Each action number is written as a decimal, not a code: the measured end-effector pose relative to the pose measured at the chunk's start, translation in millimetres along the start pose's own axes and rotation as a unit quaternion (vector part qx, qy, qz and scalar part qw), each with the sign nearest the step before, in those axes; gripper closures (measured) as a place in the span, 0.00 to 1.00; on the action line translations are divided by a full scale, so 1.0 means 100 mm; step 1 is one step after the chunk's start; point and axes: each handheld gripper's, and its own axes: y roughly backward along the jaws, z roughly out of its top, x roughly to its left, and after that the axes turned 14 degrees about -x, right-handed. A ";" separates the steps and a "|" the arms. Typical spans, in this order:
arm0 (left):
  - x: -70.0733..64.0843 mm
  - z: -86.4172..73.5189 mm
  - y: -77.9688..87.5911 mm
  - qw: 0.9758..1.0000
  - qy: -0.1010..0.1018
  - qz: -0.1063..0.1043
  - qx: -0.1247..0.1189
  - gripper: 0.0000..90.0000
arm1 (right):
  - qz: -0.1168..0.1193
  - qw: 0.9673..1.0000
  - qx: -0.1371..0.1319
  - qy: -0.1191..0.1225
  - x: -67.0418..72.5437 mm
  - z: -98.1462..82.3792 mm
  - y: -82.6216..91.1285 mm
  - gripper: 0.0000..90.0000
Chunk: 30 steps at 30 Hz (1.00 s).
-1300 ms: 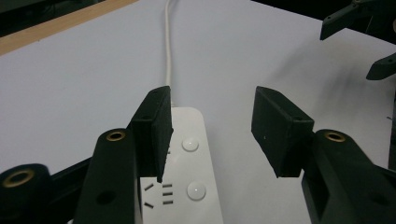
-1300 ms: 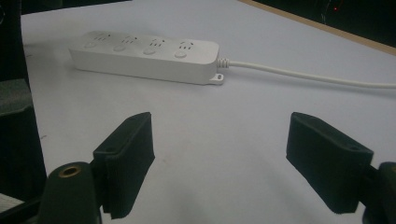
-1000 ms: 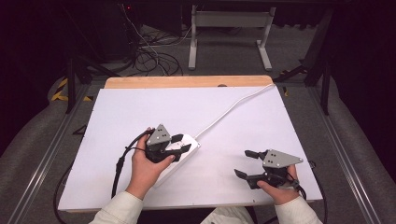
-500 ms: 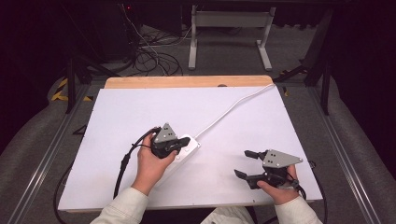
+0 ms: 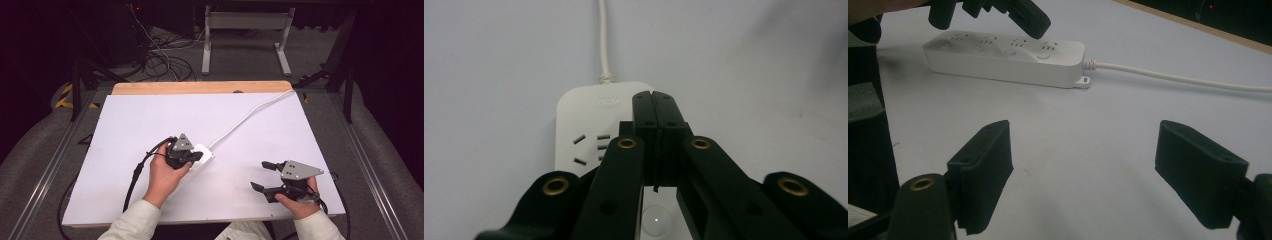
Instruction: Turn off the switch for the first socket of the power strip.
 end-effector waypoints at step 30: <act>0.01 -0.04 -0.13 0.999 -0.008 0.010 0.044 1.00 | 0.002 1.000 -0.001 0.000 0.02 0.00 0.01 0.26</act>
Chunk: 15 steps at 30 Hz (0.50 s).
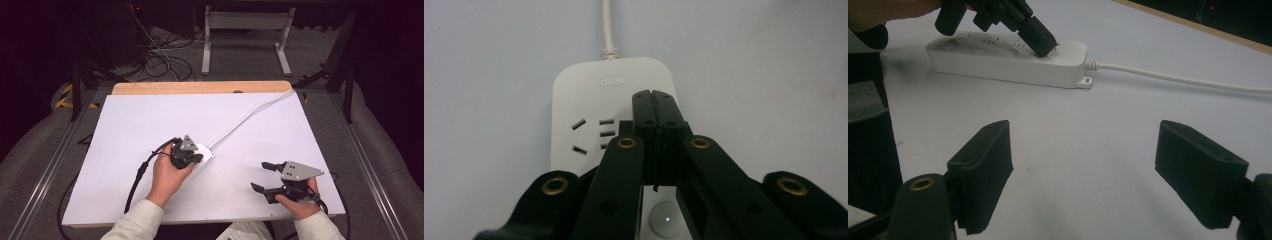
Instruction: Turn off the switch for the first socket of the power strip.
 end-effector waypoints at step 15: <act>-0.01 -0.01 -0.01 1.000 -0.007 0.006 -0.004 1.00 | 0.001 1.000 0.002 0.002 0.01 0.00 -0.01 0.26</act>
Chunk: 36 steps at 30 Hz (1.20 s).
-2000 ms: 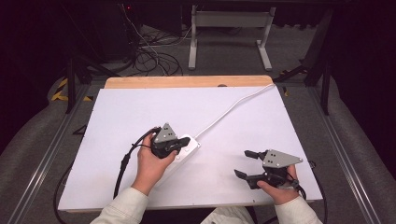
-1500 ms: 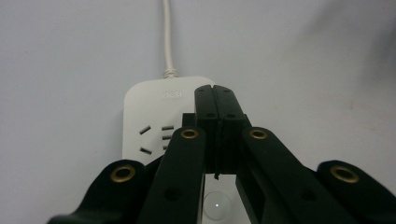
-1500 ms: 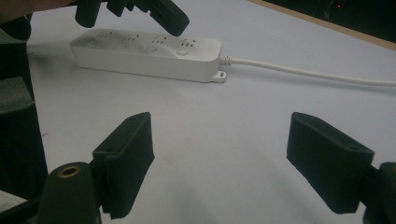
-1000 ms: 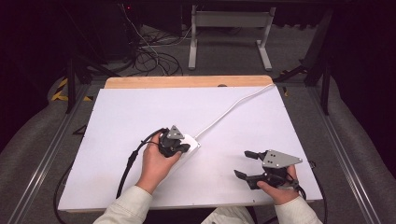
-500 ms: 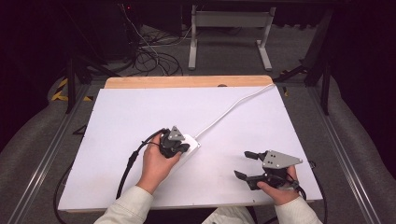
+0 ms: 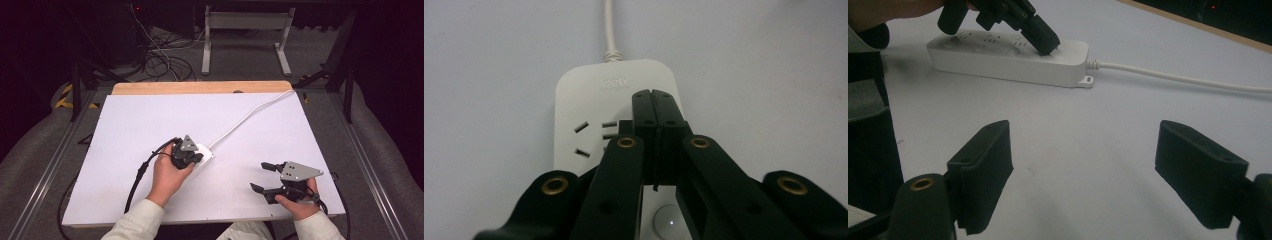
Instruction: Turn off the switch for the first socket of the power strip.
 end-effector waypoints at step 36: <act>-0.12 0.04 -0.03 0.999 -0.032 0.039 0.017 1.00 | 0.004 1.000 0.005 0.001 0.03 0.00 -0.03 0.26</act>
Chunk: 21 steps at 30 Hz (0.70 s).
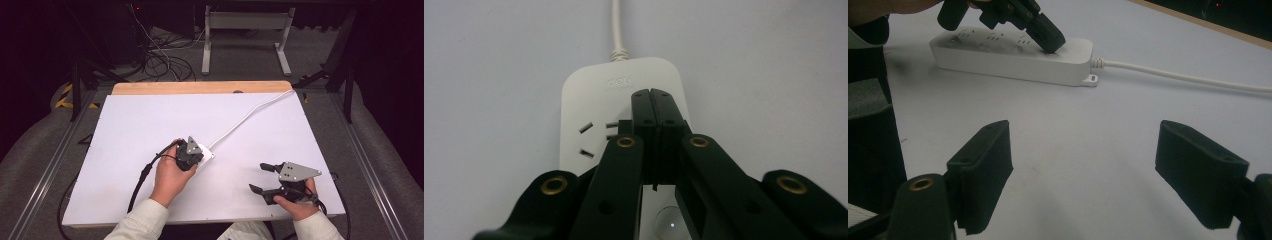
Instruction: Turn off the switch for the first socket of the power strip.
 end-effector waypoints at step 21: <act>0.06 0.17 0.37 0.998 0.022 -0.030 -0.044 1.00 | -0.004 1.000 -0.002 -0.002 -0.02 -0.01 0.01 0.26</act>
